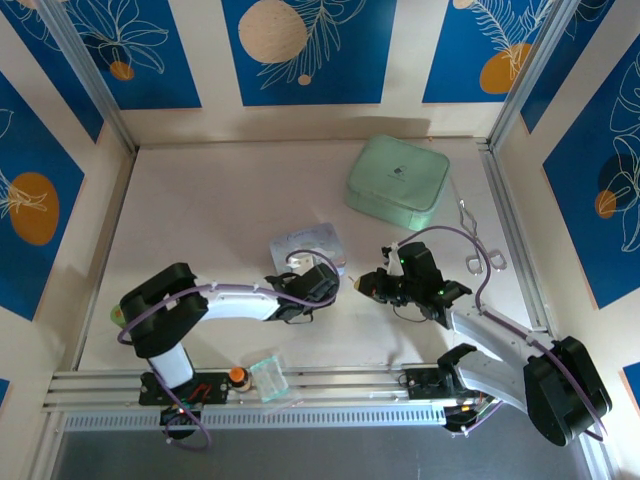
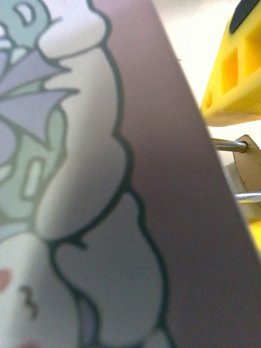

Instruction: Unlock a padlock with a key

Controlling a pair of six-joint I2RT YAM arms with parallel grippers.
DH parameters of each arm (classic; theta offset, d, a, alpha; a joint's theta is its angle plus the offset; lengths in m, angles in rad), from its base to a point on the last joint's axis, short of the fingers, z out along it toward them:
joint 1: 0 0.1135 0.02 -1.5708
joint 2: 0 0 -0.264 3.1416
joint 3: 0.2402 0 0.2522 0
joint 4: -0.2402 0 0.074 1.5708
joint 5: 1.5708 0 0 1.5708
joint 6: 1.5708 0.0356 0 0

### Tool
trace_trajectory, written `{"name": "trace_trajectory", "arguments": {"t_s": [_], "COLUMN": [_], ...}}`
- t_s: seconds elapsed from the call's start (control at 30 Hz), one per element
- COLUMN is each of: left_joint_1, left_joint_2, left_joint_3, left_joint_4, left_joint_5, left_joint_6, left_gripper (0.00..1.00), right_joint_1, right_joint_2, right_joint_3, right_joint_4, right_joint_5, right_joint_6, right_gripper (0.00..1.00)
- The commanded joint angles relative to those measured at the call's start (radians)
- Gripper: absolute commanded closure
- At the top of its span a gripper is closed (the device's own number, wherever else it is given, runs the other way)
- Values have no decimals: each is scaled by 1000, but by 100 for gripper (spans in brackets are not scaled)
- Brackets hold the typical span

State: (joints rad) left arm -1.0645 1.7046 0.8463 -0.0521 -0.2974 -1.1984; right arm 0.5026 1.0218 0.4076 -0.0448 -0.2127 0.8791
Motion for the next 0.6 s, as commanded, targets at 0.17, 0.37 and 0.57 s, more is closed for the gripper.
{"name": "trace_trajectory", "arguments": {"t_s": [0.17, 0.37, 0.57], "left_joint_1": [-3, -2, 3], "left_joint_2": [28, 1, -27], "left_joint_3": [18, -17, -53], "left_joint_4": [2, 37, 83], "left_joint_5": [19, 5, -10], "left_joint_6": [-12, -22, -33], "left_gripper": [73, 78, 86], "right_joint_1": [-3, 2, 3], "right_joint_2": [21, 19, 62], "right_joint_3": [-43, -72, -129], "right_joint_4": [40, 85, 203], "right_joint_5": [-19, -38, -106], "right_joint_6": [12, 26, 106], "right_gripper": [97, 97, 97]}}
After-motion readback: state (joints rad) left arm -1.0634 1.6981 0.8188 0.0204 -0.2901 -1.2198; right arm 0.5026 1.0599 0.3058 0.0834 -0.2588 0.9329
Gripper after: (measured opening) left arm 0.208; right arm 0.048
